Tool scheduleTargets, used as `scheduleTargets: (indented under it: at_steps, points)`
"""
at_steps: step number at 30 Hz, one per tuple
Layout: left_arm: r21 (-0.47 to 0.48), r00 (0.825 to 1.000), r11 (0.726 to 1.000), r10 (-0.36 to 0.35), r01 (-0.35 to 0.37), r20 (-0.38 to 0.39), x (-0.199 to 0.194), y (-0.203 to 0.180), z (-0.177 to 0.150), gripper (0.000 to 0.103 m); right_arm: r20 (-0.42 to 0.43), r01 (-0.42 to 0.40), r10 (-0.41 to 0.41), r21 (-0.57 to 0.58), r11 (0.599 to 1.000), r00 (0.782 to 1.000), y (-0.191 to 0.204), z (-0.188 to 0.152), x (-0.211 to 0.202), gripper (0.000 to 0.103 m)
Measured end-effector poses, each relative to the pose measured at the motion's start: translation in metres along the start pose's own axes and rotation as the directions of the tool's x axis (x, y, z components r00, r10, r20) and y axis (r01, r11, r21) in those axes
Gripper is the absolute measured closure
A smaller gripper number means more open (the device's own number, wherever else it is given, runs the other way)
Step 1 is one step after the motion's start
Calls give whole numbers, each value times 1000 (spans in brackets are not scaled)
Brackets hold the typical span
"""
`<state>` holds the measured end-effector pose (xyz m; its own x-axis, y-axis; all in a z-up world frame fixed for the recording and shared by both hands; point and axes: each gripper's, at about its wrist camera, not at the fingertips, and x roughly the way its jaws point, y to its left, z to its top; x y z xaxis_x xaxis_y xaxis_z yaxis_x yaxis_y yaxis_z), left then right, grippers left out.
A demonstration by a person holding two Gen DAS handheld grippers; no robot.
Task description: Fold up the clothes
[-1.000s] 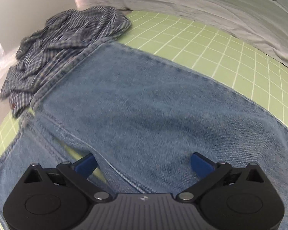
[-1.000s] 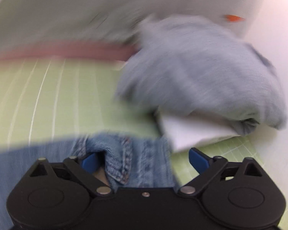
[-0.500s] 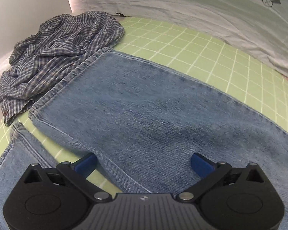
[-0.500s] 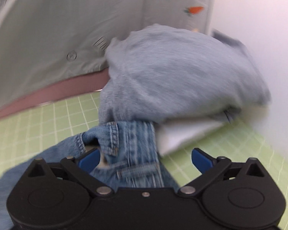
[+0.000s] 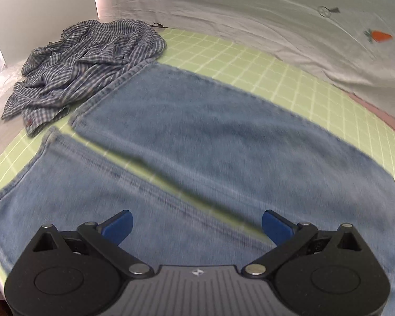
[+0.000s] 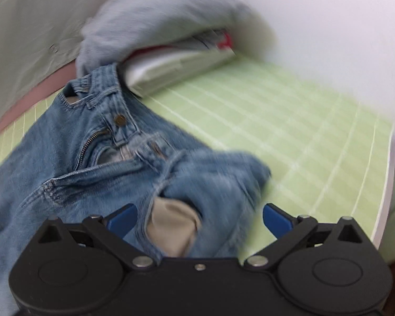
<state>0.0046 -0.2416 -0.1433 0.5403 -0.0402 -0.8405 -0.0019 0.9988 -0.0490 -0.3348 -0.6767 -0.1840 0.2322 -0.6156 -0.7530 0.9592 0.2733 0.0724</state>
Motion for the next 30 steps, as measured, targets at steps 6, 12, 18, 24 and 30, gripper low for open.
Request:
scheduleTargets:
  at_steps: [6,12,18,24,30]
  points:
    - [-9,1000,1000,6,-6,-5,-28,3,-37,0,-35,-46,47,35,998,998,-12,0,12,1]
    - [-46,999,999,28,-29,-17,-48,10,-69,0,-40,-72,72,15,997,997,-16,5,14,28]
    - [-49,999,998,23,-25,-35,-56,4,-92,0,-47,-202,210,130,971,977,-54,0,8,57]
    - [-18,1000,1000,7,-8,-27,-63,-9,-103,0,-11,-272,278,166,948,961,-68,-12,1,85]
    - [-27,1000,999,29,-30,-10,-74,11,-110,0,62,-196,188,168,966,980,-91,-23,-22,94]
